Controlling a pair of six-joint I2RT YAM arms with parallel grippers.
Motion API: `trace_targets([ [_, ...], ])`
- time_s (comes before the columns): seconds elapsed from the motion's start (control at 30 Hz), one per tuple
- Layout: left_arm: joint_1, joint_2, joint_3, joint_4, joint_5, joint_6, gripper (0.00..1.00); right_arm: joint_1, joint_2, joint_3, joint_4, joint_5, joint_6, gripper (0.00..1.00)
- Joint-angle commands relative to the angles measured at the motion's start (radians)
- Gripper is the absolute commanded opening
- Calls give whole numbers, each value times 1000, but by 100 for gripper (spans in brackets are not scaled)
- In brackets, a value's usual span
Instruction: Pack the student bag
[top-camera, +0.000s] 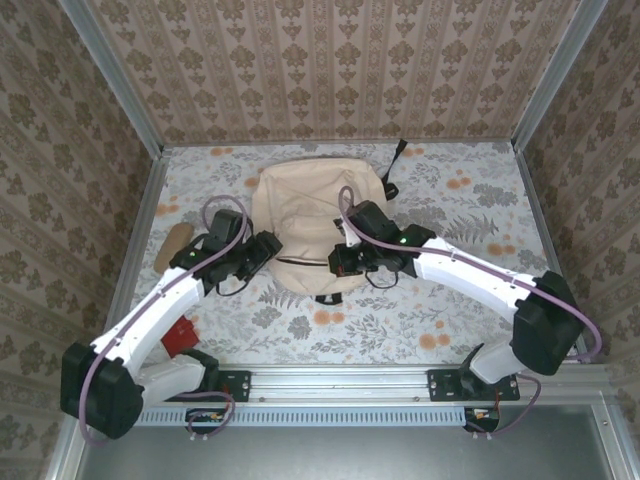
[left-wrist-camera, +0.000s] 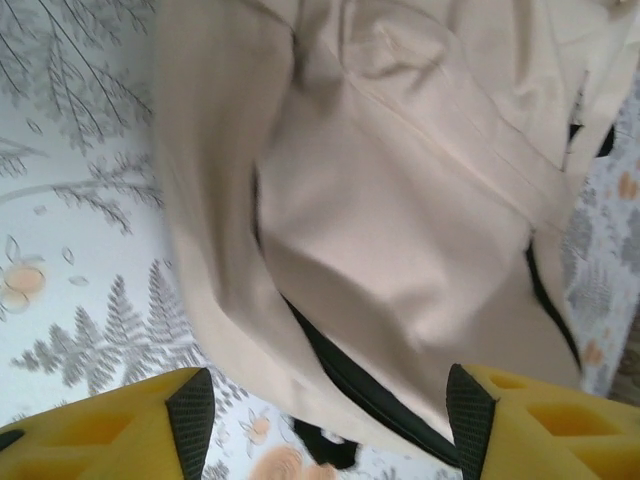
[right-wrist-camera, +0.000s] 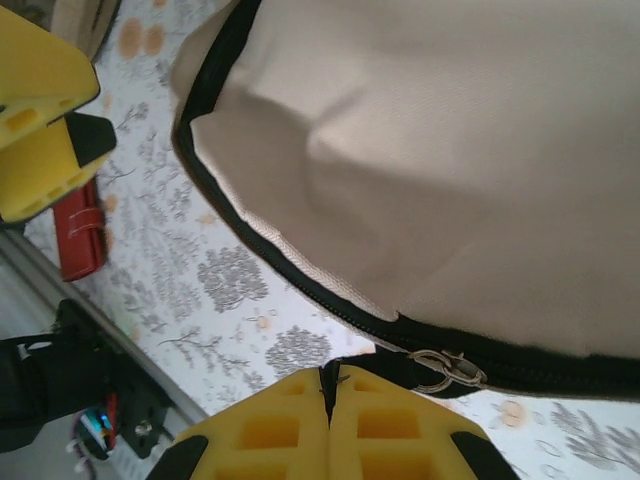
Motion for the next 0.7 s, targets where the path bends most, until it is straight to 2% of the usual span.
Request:
trace_targets([
  [0.0,-34,-25,-39,37,57,-107,67,31,42,63,84,-103,20,0],
  [0.17,-57,9,-98,220,117,-198,69,51,90,112,118,-140,30,0],
  [0.43,-72,96,-64,216,94,-193,66,57,68,72,118,-125,33,0],
  [0.57,-75,121,-75,197,63,-202,59,57,39,43,87,-92,24,0],
  [0.67,-75,126,-83,156,23,-187,43,57,8,21,30,-22,-5,0],
])
